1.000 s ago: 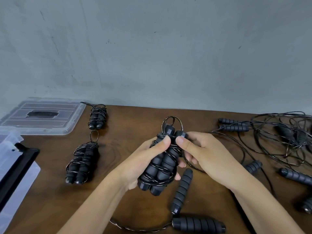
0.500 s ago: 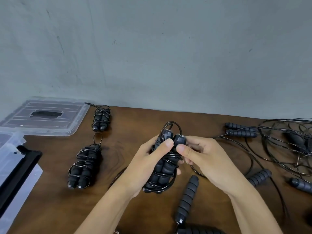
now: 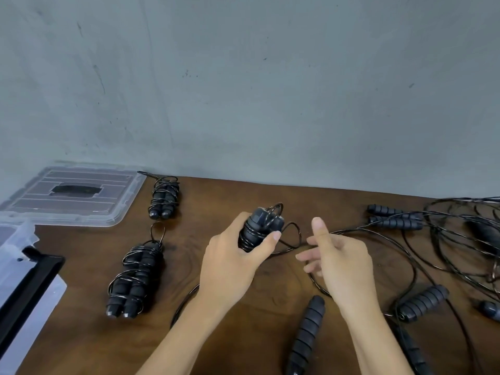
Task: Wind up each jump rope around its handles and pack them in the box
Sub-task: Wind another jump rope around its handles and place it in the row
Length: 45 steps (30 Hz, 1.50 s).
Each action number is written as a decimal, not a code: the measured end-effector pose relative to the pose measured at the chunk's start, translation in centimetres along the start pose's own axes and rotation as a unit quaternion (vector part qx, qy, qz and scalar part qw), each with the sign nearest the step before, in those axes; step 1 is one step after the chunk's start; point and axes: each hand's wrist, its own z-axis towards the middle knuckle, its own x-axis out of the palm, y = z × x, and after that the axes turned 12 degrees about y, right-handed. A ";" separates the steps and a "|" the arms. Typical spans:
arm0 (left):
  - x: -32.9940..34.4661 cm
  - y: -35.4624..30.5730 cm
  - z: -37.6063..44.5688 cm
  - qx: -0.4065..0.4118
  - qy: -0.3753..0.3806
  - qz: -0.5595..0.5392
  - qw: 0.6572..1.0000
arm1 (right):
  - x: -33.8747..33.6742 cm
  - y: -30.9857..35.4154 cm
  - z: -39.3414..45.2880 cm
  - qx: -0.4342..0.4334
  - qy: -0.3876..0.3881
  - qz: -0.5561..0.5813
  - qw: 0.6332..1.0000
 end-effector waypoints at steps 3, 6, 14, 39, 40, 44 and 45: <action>0.1 0.2 0.3 0.032 0.011 0.089 0.995 | -0.2 0.1 1.3 0.056 0.081 0.049 0.994; 0.3 0.5 0.3 0.053 0.033 0.155 0.986 | -0.2 0.4 2.3 0.110 0.147 0.105 0.977; 0.7 0.2 -0.1 0.046 0.058 0.162 0.984 | 0.6 -1.2 2.4 0.043 0.142 0.346 0.927; 1.2 0.0 -2.3 0.057 0.132 0.044 0.989 | 0.5 -1.8 -0.4 -0.342 -0.058 -0.255 0.903; 1.3 0.0 -2.3 0.053 0.140 0.046 0.988 | 0.5 -1.7 -0.5 -0.344 -0.061 -0.262 0.900; 1.4 0.1 -2.7 0.017 0.159 0.045 0.986 | 0.6 -1.1 -0.9 -0.305 -0.074 -0.249 0.916; 1.4 0.1 -2.7 0.010 0.167 0.052 0.985 | 0.6 -0.8 -1.0 -0.278 -0.072 -0.233 0.929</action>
